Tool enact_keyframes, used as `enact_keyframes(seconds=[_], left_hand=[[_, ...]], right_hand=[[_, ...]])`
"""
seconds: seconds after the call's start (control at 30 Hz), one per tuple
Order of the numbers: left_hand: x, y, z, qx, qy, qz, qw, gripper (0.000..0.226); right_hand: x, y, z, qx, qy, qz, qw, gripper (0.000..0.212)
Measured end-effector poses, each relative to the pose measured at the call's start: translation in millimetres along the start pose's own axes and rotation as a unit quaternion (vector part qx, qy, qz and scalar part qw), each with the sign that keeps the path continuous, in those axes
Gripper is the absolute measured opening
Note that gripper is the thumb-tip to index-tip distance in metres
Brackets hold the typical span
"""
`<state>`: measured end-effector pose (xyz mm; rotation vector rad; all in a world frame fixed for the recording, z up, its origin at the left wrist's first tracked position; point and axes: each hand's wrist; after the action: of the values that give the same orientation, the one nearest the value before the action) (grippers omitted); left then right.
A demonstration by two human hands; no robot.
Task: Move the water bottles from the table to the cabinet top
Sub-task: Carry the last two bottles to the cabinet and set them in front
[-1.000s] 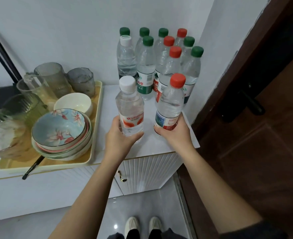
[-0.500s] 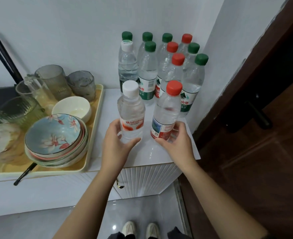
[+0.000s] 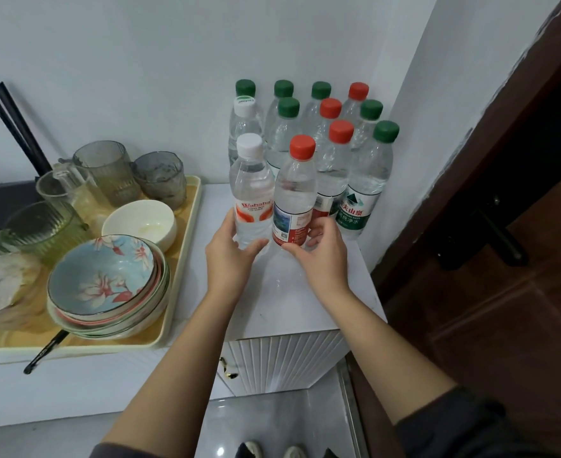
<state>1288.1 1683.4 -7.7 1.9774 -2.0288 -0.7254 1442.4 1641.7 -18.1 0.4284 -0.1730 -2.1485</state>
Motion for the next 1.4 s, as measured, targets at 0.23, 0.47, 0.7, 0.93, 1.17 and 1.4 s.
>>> enact_keyframes(seconds=[0.23,0.47,0.7,0.93,1.17,1.4], left_hand=[[-19.5,-8.3,8.2,-0.021,0.003,0.002,1.000,0.063],[-29.0,-10.3,7.9,-0.019,0.006,-0.001,1.000,0.058],[-36.6,-12.6,8.4,-0.032,0.018,0.003,0.999,0.060],[-32.0,-10.5,1.5,-0.036,0.036,0.017,0.999,0.071],[-31.5,-11.2,-11.4,0.015,0.078,0.031,0.996,0.100],[-37.1,-13.7,-12.7,0.012,0.053,0.027,0.998,0.066]], right_hand=[[-8.3,-6.1,-1.9,0.037,0.039,-0.003,0.999,0.035],[-15.4,-13.6,0.2,0.063,0.036,-0.004,0.997,0.022],[-18.0,-18.1,1.8,0.069,0.018,-0.007,0.997,0.021],[-15.7,-14.2,3.0,0.071,0.029,0.004,0.997,0.021],[-10.7,34.9,1.1,0.050,0.059,-0.188,0.979,0.084],[-29.8,38.0,-13.2,-0.058,-0.019,-0.065,0.996,0.138]])
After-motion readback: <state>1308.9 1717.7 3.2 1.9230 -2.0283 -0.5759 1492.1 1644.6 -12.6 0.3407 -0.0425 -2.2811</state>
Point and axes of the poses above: each hand's wrist, its own x-axis away from the middle knuckle, its own y-axis out of the back of the hand, z = x × y, and after that the axes turned 12 degrees about -x, right-handed
